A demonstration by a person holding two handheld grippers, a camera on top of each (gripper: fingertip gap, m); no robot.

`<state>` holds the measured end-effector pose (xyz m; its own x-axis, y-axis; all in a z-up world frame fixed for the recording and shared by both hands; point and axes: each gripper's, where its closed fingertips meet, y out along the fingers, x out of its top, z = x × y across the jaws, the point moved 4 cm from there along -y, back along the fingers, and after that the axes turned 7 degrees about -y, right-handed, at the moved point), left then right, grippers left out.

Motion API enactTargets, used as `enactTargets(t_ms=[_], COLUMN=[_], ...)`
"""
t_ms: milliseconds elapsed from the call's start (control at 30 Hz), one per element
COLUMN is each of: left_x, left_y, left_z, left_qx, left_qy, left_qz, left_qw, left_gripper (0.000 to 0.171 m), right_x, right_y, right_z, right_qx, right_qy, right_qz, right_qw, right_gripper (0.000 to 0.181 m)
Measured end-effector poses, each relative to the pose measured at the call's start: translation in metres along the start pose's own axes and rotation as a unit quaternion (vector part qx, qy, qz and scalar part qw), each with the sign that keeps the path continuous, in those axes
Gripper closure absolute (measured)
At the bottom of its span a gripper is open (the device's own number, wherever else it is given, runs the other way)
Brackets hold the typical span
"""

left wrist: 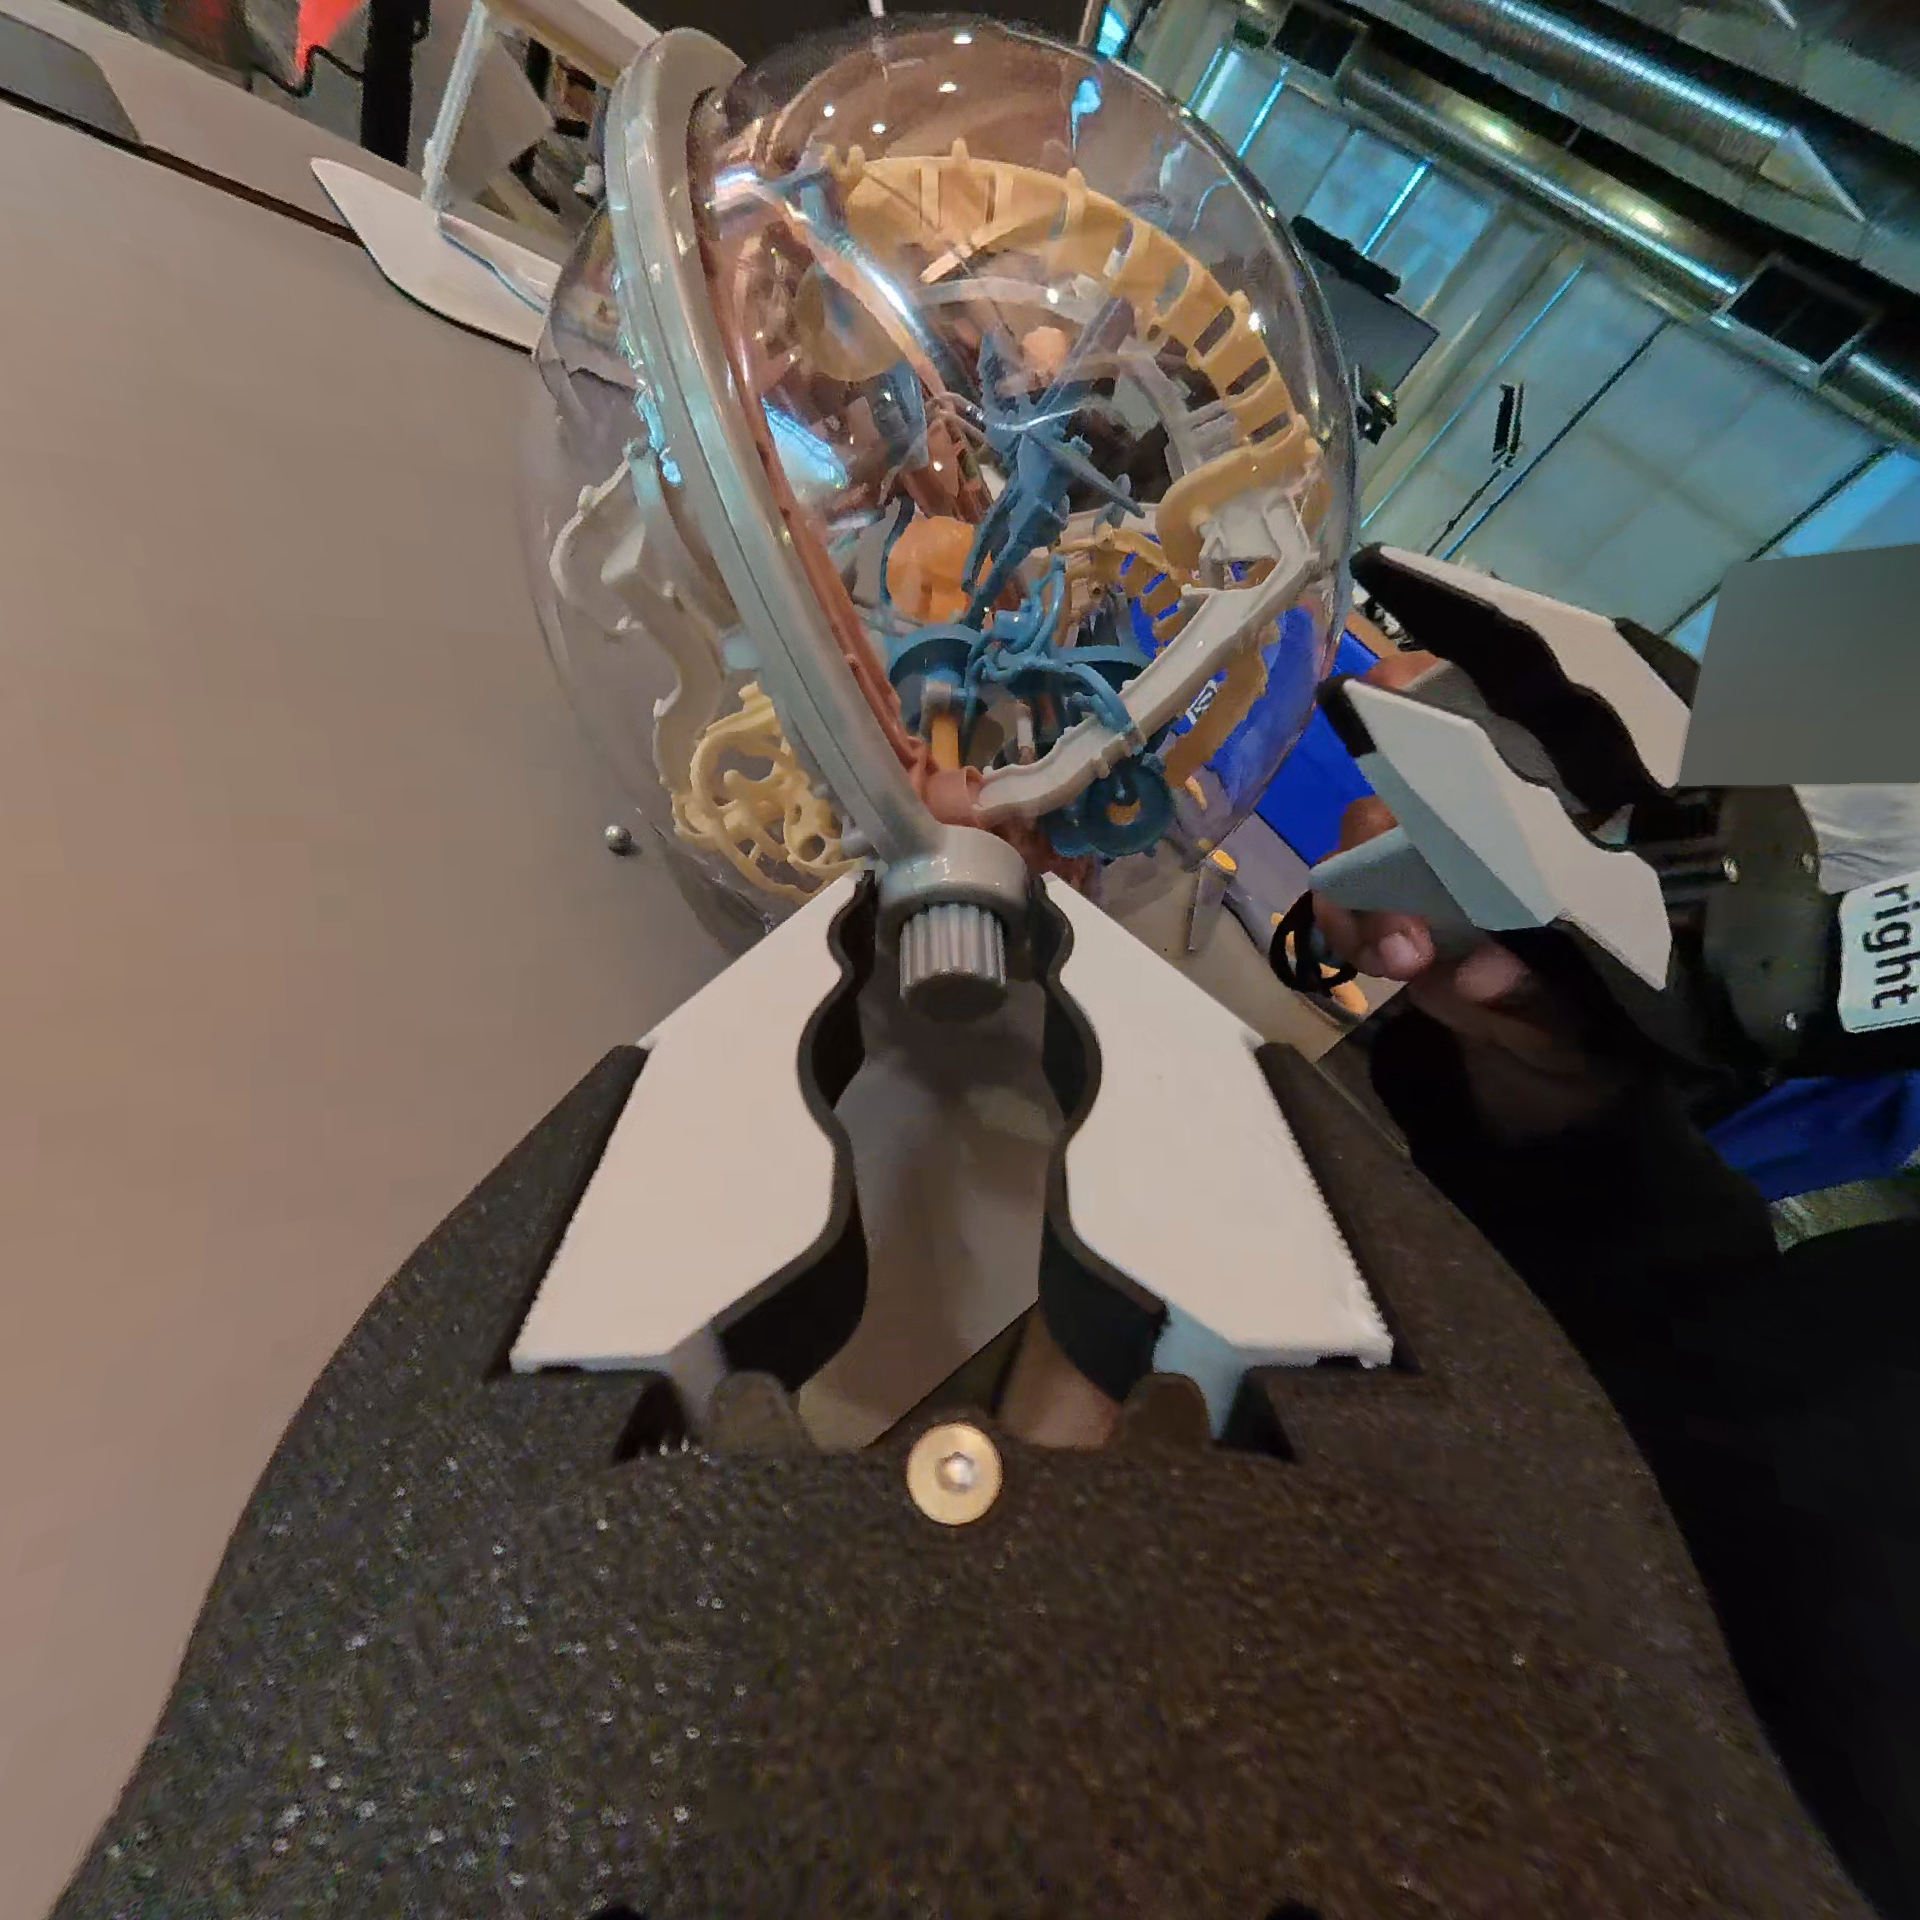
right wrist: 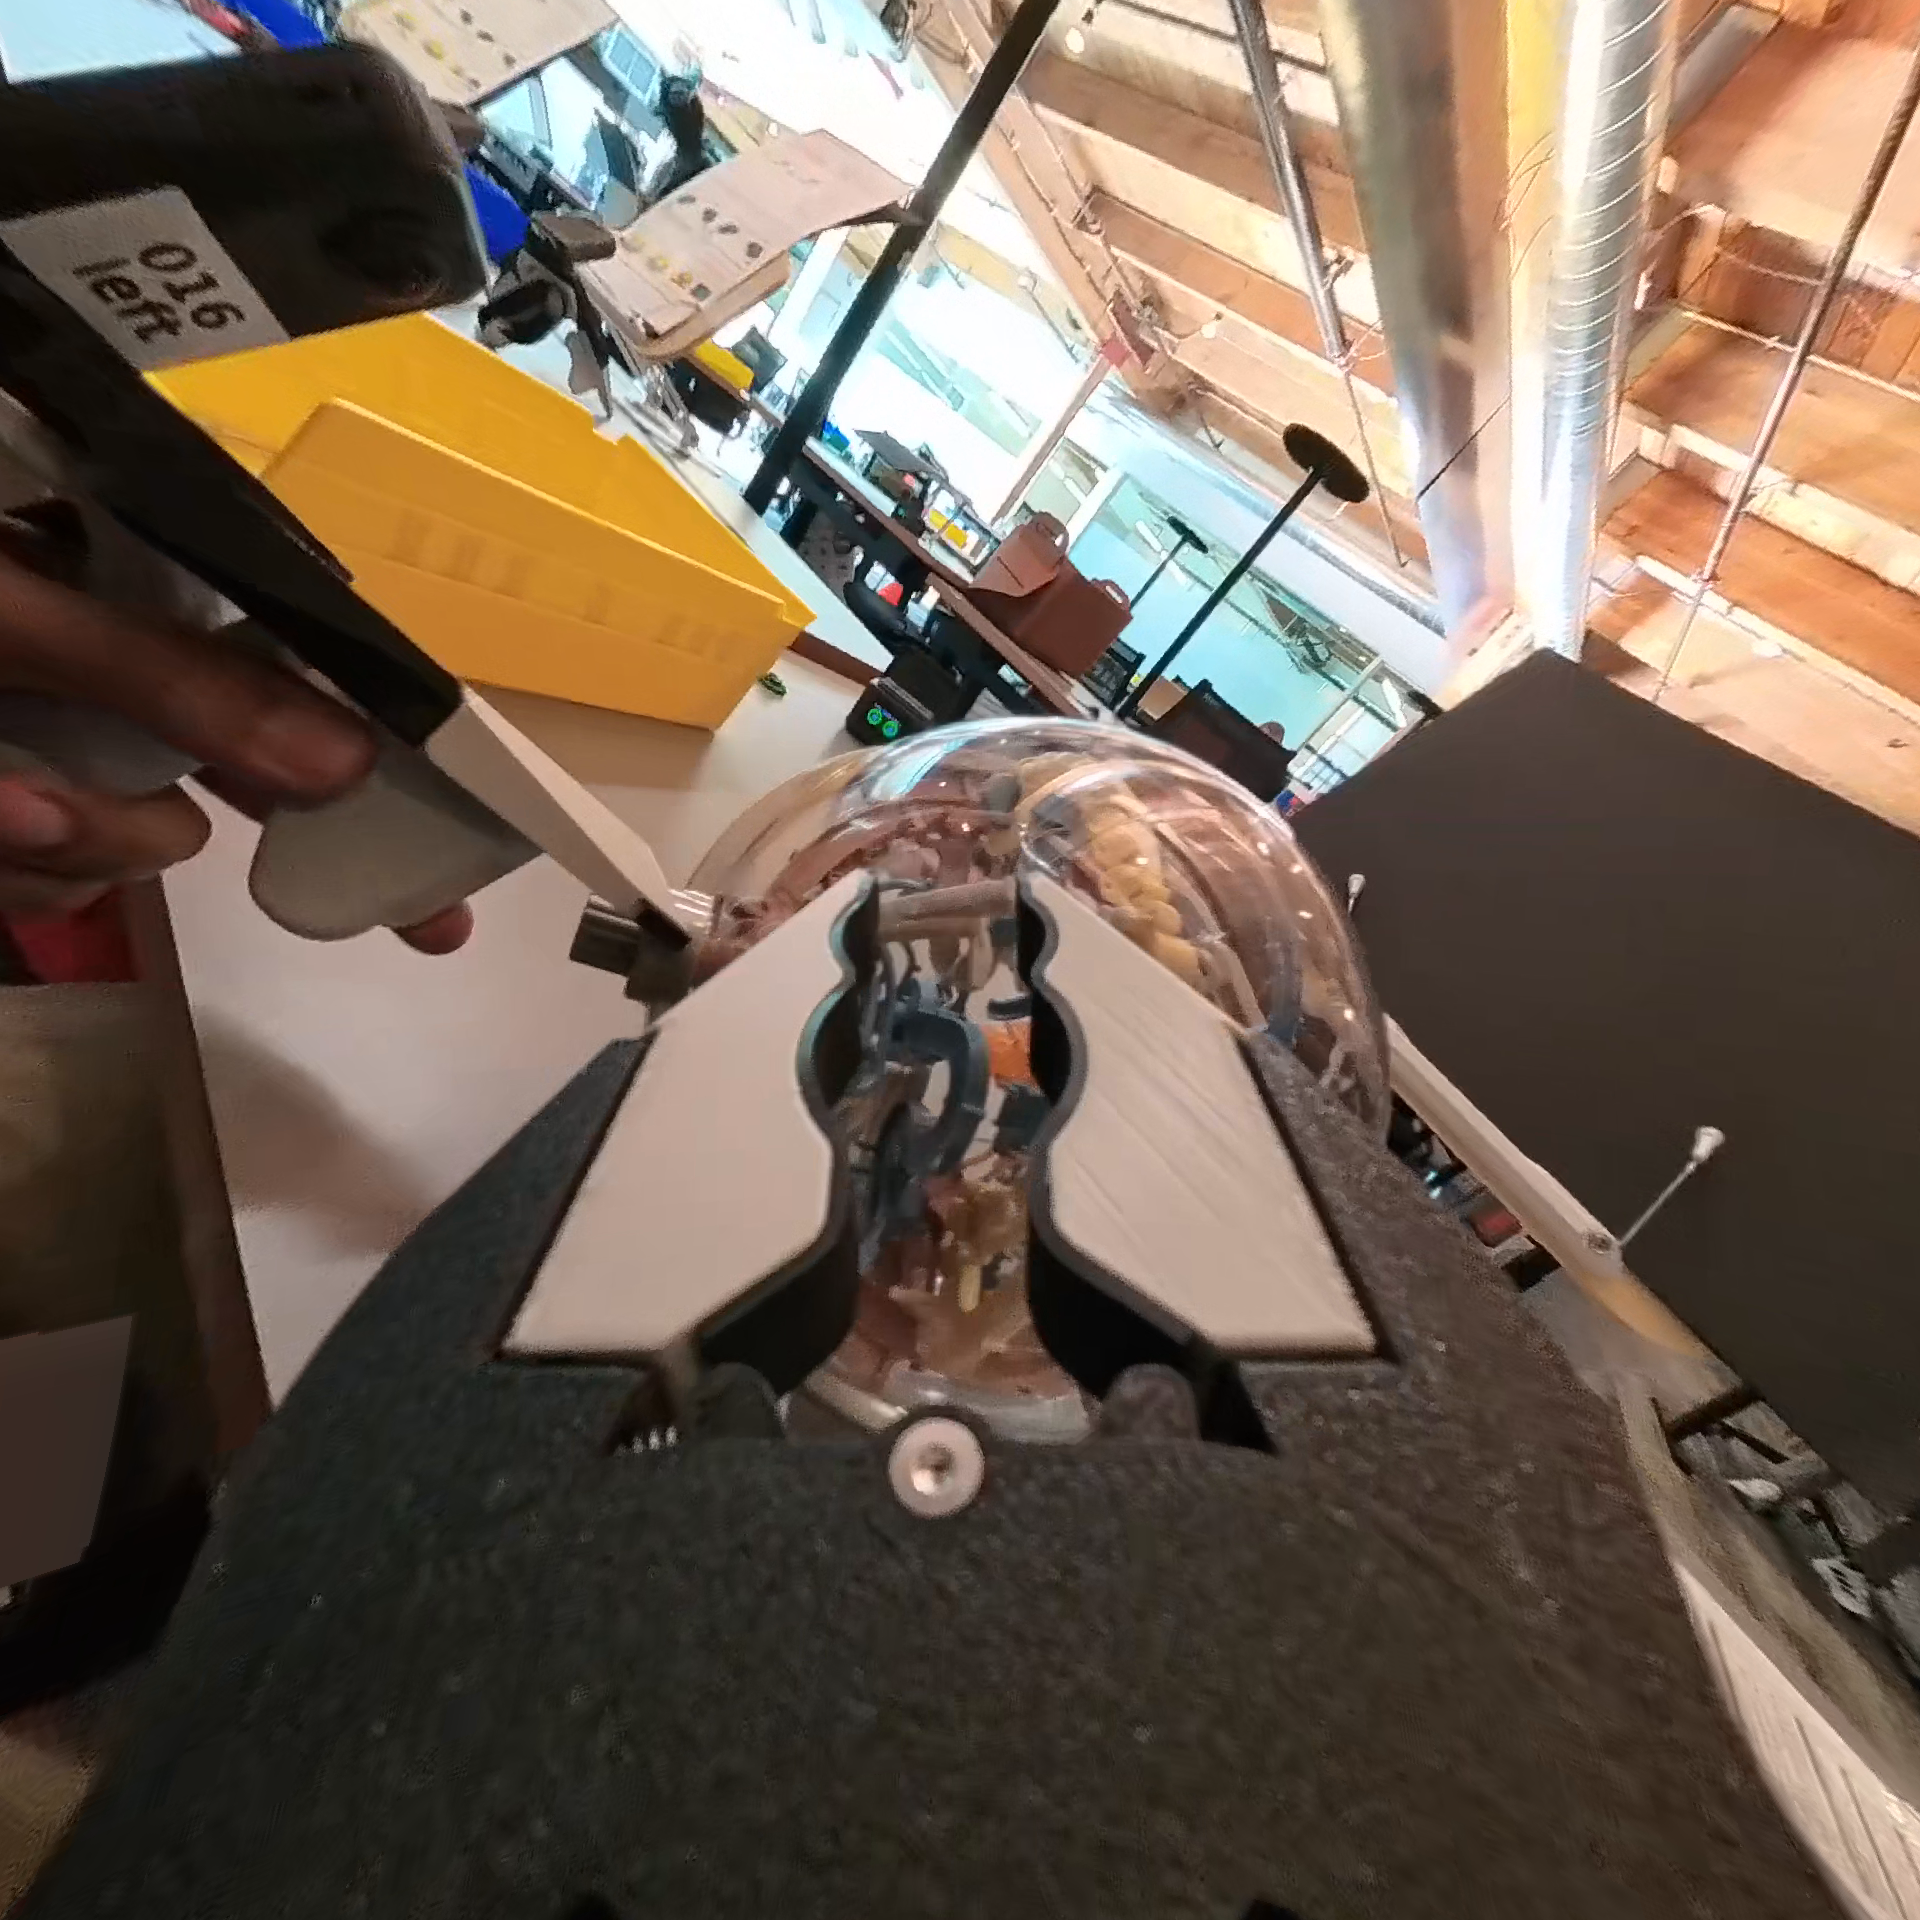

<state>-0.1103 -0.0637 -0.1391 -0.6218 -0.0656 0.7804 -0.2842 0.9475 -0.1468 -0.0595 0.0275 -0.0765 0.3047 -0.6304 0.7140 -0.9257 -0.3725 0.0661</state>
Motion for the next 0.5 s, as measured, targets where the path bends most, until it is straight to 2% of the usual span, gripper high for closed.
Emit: enactTargets(t_ms=[133,300,500], left_x=[0.000,0.003,0.015], left_y=[0.002,0.005,0.010], left_z=[0.000,-0.002,-0.001], left_qx=[0.002,0.004,-0.001], left_qy=[0.000,0.004,0.003], left_qz=[-0.002,-0.007,-0.016], left_qw=[1.000,1.000,1.000], left_gripper=[0.146,0.145,0.145], right_x=[0.002,-0.002,-0.004], right_y=[0.006,0.016,0.025], right_z=[0.018,0.014,0.000], right_qx=[0.048,-0.010,-0.023], right_qy=[-0.001,-0.075,-0.062], right_qz=[0.021,0.039,0.042], right_qw=[0.999,0.996,0.997], right_gripper=[0.170,0.181,0.181])
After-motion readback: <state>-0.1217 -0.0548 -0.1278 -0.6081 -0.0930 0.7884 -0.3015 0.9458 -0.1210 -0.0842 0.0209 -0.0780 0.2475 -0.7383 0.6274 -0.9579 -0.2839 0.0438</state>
